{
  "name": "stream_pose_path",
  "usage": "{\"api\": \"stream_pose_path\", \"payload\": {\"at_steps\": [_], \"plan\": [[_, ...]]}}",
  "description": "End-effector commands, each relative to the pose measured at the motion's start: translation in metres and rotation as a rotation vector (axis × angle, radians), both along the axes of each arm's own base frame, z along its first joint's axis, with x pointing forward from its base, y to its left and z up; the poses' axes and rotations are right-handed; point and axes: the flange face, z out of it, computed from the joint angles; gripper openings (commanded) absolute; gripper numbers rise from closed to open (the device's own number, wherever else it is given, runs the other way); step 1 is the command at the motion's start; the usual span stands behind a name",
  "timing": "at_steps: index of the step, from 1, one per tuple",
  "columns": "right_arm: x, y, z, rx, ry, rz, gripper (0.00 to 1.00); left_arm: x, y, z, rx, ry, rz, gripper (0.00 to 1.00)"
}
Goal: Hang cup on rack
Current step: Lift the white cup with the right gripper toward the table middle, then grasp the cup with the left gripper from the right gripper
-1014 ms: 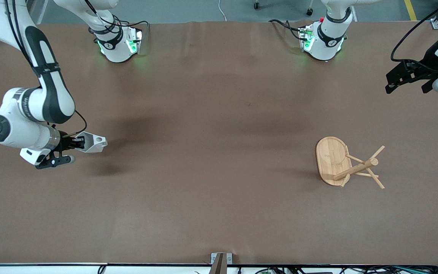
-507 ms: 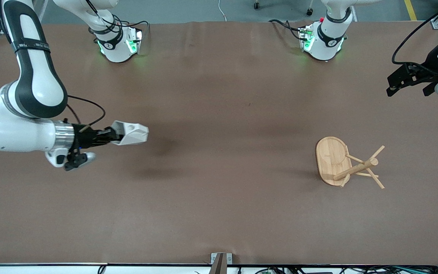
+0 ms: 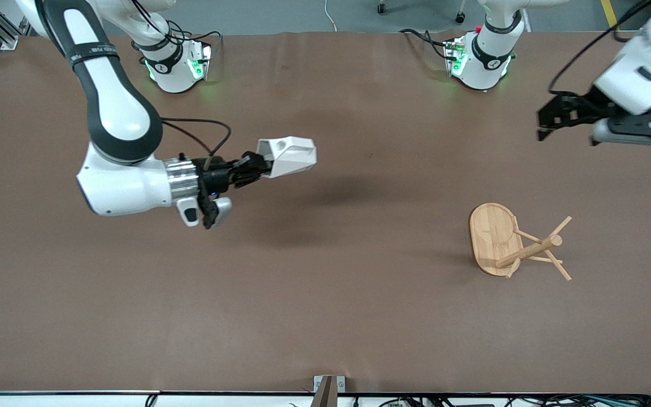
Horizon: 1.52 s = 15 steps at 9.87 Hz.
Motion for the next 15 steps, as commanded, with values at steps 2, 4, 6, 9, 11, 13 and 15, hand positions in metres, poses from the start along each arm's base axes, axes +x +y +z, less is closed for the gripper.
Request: {"api": "stream_pose_path", "payload": {"at_steps": [2, 4, 6, 9, 11, 13, 15], "plan": [[-0.018, 0.054, 0.013, 0.06, 0.065, -0.045, 0.01, -0.042, -0.119, -0.011, -0.099, 0.049, -0.217, 1.0], [-0.028, 0.076, 0.015, 0.081, 0.091, -0.062, 0.01, -0.083, -0.194, -0.005, -0.141, -0.003, -0.43, 1.0], [-0.027, 0.074, 0.014, 0.081, 0.093, -0.063, 0.01, -0.097, -0.222, -0.015, -0.164, -0.061, -0.606, 1.0], [-0.027, 0.073, 0.014, 0.082, 0.094, -0.065, 0.01, -0.087, -0.228, -0.027, -0.261, -0.178, -0.801, 1.0], [-0.028, 0.073, 0.014, 0.083, 0.099, -0.061, 0.01, -0.085, -0.245, -0.045, -0.302, -0.24, -0.845, 1.0], [-0.03, 0.075, 0.014, 0.083, 0.1, -0.055, 0.01, -0.079, -0.252, -0.07, -0.312, -0.275, -0.865, 1.0], [-0.031, 0.076, 0.017, 0.084, 0.096, -0.052, 0.01, -0.075, -0.256, -0.09, -0.319, -0.247, -0.896, 1.0]]}}
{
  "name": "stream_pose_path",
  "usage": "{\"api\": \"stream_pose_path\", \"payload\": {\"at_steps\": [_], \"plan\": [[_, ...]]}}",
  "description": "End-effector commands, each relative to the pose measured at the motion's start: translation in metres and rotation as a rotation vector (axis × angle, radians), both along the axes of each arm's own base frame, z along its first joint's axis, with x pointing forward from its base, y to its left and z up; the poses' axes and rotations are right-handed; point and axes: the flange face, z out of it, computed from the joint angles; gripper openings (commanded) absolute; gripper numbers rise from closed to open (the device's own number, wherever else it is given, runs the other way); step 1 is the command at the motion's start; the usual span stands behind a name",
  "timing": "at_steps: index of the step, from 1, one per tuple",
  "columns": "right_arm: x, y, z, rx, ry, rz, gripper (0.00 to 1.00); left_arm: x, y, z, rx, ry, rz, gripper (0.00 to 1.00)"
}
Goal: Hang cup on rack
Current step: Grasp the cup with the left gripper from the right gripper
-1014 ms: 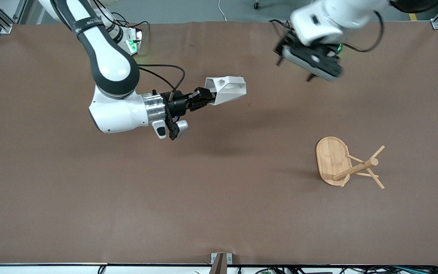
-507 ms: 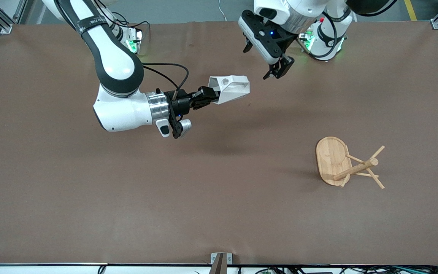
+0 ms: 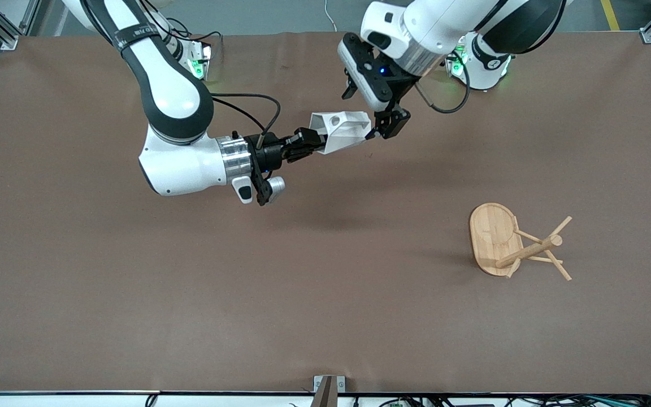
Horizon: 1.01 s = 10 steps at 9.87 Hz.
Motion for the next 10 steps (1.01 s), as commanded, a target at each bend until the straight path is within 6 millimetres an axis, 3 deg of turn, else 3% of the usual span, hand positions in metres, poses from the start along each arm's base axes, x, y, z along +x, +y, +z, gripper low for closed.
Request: {"api": "stream_pose_path", "payload": {"at_steps": [1, 4, 7, 8, 10], "plan": [[-0.003, 0.003, 0.007, 0.021, 0.02, -0.005, 0.01, 0.003, -0.002, -0.037, 0.001, 0.013, -0.034, 1.0], [-0.005, 0.005, 0.009, 0.015, 0.042, -0.008, 0.01, 0.003, -0.01, -0.049, -0.022, -0.018, -0.032, 0.99], [-0.005, 0.004, 0.009, 0.013, 0.042, -0.007, 0.02, 0.0, -0.013, -0.067, -0.014, 0.003, -0.037, 0.88], [-0.005, 0.004, 0.01, 0.013, 0.042, -0.008, 0.02, 0.0, -0.013, -0.069, -0.012, 0.005, -0.039, 0.8], [-0.005, 0.004, 0.01, 0.013, 0.042, -0.008, 0.02, -0.002, -0.014, -0.072, -0.007, 0.01, -0.044, 0.31]]}}
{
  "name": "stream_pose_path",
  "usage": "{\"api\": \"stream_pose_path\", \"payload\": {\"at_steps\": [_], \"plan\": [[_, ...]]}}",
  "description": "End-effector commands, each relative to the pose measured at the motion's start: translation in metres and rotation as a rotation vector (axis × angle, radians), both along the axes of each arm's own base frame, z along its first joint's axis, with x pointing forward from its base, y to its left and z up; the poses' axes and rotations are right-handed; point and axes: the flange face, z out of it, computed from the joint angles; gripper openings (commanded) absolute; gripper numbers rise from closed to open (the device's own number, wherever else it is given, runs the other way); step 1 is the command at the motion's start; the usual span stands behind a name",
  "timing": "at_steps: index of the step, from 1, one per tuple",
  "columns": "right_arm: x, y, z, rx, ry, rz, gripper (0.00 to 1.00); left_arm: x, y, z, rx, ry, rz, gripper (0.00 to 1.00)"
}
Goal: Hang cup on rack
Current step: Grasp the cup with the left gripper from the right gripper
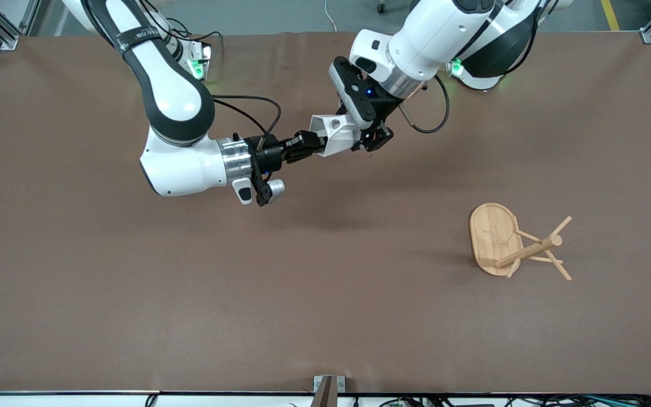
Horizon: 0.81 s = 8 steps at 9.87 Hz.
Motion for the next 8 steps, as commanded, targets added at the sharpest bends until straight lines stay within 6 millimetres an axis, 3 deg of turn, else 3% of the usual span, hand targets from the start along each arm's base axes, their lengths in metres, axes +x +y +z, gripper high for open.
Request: {"api": "stream_pose_path", "payload": {"at_steps": [1, 2, 3, 4, 5, 8], "plan": [[-0.007, 0.006, 0.016, 0.03, 0.02, 0.005, 0.02, -0.001, -0.002, -0.033, 0.012, 0.033, -0.012, 0.08], [-0.007, 0.007, 0.017, 0.031, 0.018, 0.005, 0.02, -0.001, -0.002, -0.032, 0.011, 0.033, -0.009, 0.0], [-0.006, 0.006, 0.016, 0.029, 0.021, 0.003, 0.09, -0.001, -0.002, -0.03, 0.01, 0.03, -0.009, 0.0], [-0.004, 0.003, 0.014, 0.017, 0.045, -0.005, 0.99, -0.002, -0.002, -0.028, 0.01, 0.029, -0.01, 0.0], [-0.003, 0.0, 0.014, 0.008, 0.037, -0.007, 1.0, -0.001, -0.001, -0.028, 0.011, 0.03, -0.007, 0.0], [0.02, -0.061, 0.023, -0.224, -0.043, -0.017, 1.0, -0.002, 0.0, -0.031, 0.02, 0.039, -0.016, 0.0]]}}
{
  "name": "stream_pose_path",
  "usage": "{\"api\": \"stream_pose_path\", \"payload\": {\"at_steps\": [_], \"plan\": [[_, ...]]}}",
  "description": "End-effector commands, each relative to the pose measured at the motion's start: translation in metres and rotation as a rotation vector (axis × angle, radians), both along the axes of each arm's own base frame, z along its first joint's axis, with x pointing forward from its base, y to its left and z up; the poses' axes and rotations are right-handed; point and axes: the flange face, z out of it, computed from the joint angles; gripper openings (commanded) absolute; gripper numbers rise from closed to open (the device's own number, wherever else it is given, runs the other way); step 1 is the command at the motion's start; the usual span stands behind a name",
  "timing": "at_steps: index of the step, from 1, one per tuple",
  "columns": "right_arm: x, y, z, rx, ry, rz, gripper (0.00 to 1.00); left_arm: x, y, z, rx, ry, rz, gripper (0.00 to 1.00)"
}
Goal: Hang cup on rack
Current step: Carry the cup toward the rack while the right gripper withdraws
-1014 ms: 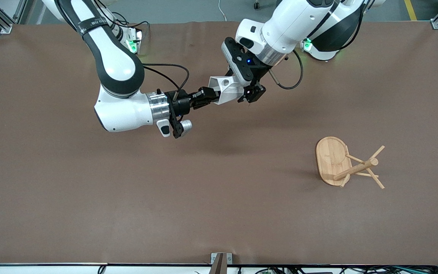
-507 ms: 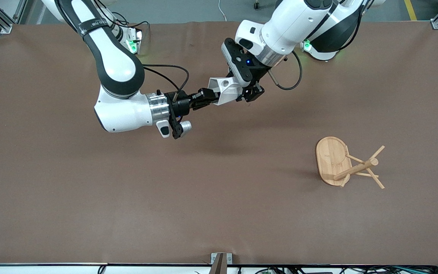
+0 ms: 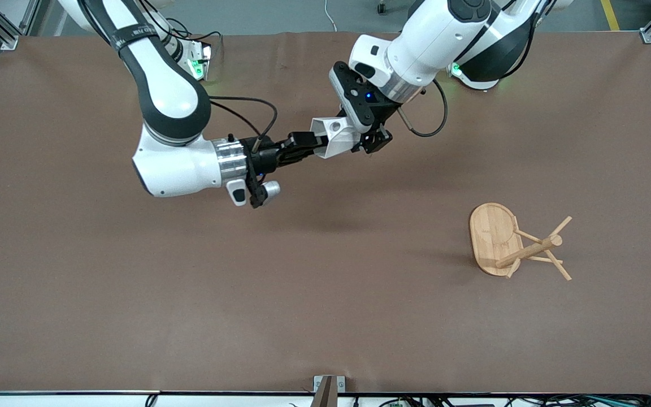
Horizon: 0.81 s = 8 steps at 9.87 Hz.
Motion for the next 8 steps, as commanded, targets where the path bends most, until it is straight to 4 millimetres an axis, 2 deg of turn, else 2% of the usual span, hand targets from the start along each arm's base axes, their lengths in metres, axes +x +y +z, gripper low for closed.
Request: {"api": "stream_pose_path", "payload": {"at_steps": [1, 3, 4, 5, 7, 8], "plan": [[0.012, -0.053, 0.022, -0.222, -0.013, -0.049, 1.0, -0.001, 0.0, -0.019, 0.011, 0.028, -0.001, 0.0], [0.027, -0.116, 0.019, -0.441, -0.061, -0.052, 1.0, 0.003, 0.004, -0.023, 0.013, 0.076, 0.095, 0.01], [0.038, -0.167, 0.019, -0.547, -0.07, -0.072, 1.0, 0.005, 0.005, -0.027, 0.021, 0.131, 0.205, 0.01], [0.042, -0.208, 0.02, -0.665, -0.097, -0.069, 1.0, 0.009, 0.009, -0.03, 0.033, 0.186, 0.327, 0.01], [0.045, -0.284, 0.055, -0.947, -0.232, -0.062, 1.0, 0.033, 0.034, -0.037, 0.078, 0.195, 0.492, 0.0], [0.044, -0.318, 0.081, -1.009, -0.285, -0.081, 1.0, 0.044, 0.048, -0.042, 0.103, 0.193, 0.557, 0.0]]}}
